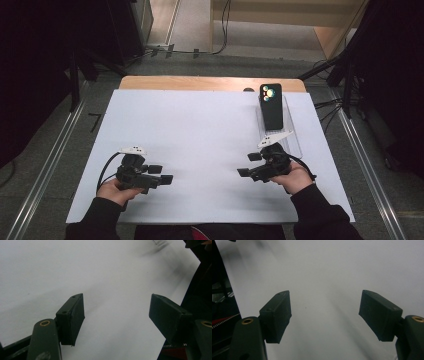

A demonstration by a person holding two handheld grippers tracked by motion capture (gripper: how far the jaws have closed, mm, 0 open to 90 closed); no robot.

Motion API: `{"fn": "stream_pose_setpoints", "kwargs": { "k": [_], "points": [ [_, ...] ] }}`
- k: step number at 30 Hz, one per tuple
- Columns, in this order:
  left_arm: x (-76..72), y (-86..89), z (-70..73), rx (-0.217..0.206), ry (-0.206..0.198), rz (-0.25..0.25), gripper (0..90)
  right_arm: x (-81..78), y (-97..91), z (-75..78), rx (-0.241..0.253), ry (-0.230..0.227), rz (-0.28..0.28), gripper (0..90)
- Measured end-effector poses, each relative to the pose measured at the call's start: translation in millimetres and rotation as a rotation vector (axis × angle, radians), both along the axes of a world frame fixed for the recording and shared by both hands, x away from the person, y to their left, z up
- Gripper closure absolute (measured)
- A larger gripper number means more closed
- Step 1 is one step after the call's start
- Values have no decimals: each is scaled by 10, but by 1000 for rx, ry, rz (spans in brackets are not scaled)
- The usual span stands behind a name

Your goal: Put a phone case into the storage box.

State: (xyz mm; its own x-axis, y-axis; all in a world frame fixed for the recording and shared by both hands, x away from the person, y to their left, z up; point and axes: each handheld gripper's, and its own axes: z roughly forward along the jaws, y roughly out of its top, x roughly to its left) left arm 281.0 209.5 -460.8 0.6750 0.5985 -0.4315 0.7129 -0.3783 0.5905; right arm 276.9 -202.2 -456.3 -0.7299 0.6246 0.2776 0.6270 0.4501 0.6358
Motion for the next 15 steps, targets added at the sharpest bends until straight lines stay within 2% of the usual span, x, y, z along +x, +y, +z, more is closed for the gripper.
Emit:
{"fn": "stream_pose_setpoints", "kwargs": {
  "k": [4,8,15],
  "points": [
    [-5,-8,-3,2,0,-3,280,-49,-41,-28,-10,2,3,235],
    [-15,-11,4,-1,-24,-3,282,-99,-98,-56,-2,4,6,233],
    [-19,-17,-8,6,-23,-6,282,-174,-188,-115,-4,12,-2,231]
  ]
}}
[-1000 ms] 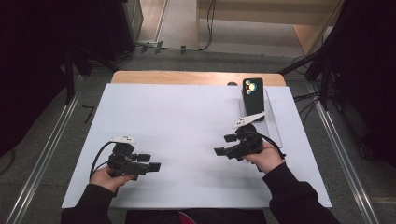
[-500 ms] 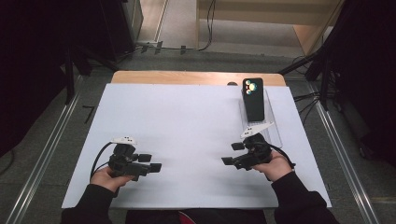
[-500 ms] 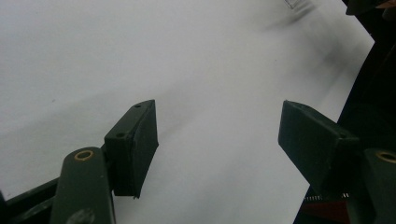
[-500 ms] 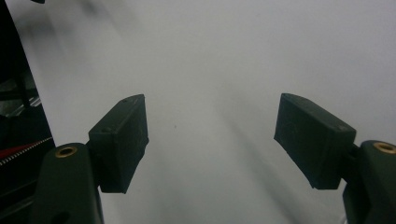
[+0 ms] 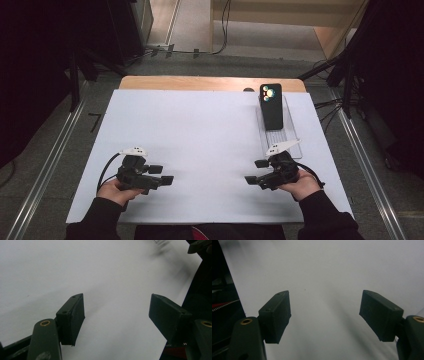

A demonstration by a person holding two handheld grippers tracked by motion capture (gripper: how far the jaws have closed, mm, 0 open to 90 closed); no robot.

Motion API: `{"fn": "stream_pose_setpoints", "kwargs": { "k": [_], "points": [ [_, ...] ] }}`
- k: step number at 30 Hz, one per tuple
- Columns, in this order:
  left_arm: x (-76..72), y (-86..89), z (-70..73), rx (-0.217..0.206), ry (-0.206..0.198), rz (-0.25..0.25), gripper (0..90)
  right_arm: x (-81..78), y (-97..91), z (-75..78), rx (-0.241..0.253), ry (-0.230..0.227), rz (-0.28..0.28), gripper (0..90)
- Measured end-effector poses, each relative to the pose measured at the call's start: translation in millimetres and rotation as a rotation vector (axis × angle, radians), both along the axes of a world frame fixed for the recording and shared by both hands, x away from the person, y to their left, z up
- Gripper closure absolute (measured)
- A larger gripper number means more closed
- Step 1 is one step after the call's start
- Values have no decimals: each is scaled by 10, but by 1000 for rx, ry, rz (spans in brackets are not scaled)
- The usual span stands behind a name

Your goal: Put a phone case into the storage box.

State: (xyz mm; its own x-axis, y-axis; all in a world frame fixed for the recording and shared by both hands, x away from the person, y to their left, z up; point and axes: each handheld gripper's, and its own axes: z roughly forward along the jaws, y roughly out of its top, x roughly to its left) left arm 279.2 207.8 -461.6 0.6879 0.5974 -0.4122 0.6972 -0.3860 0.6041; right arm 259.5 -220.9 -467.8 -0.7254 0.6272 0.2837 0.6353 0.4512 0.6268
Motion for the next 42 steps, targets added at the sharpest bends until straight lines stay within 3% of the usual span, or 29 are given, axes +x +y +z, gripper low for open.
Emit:
{"fn": "stream_pose_setpoints", "kwargs": {
  "k": [14,42],
  "points": [
    [-14,-14,-27,8,-6,-23,282,-43,-135,-96,-7,7,-10,227],
    [-15,-33,-56,27,3,-44,281,-7,-151,-127,-9,-3,-24,227]
  ]
}}
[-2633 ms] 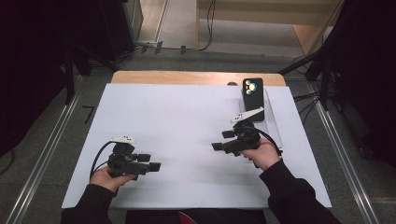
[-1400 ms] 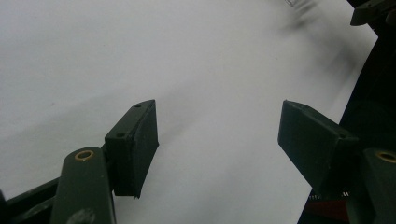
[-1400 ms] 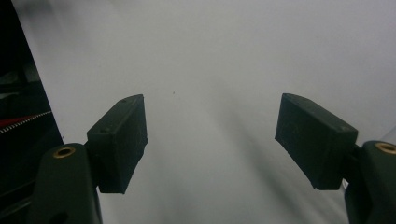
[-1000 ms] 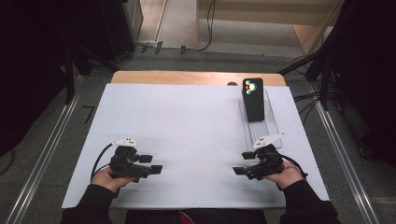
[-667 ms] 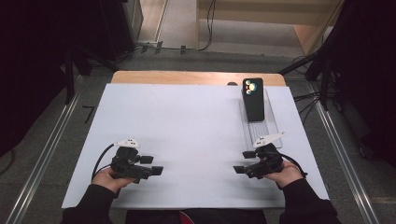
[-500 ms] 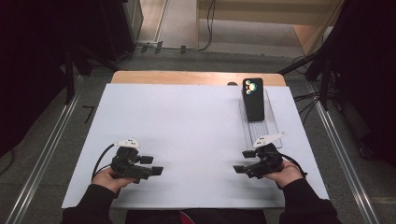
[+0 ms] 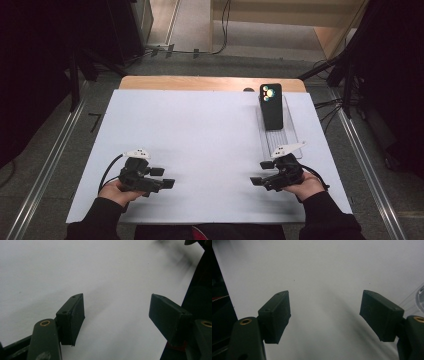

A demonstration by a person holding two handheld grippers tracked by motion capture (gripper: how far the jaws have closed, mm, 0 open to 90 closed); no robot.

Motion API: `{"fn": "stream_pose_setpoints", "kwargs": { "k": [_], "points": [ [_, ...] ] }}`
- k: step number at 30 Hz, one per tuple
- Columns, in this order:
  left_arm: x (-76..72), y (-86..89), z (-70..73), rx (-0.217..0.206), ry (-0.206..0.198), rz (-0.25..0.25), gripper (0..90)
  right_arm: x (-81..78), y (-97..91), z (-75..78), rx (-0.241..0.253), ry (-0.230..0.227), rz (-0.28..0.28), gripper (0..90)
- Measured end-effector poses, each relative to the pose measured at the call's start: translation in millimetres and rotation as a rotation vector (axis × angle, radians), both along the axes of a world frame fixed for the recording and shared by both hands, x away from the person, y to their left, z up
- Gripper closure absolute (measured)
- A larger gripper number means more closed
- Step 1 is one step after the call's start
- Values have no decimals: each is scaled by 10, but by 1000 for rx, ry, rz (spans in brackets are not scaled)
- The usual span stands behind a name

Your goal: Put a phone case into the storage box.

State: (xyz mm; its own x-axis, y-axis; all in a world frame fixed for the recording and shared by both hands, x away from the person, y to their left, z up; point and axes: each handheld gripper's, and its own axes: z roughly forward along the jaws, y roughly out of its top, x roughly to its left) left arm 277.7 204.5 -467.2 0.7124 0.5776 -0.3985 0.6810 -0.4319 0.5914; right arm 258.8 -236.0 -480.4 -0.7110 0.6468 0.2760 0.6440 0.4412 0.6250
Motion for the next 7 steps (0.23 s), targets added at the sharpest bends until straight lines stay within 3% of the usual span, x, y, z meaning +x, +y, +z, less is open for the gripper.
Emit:
{"fn": "stream_pose_setpoints", "kwargs": {
  "k": [7],
  "points": [
    [3,1,-11,8,4,5,280,1,-6,-1,-6,-7,-2,227]
  ]
}}
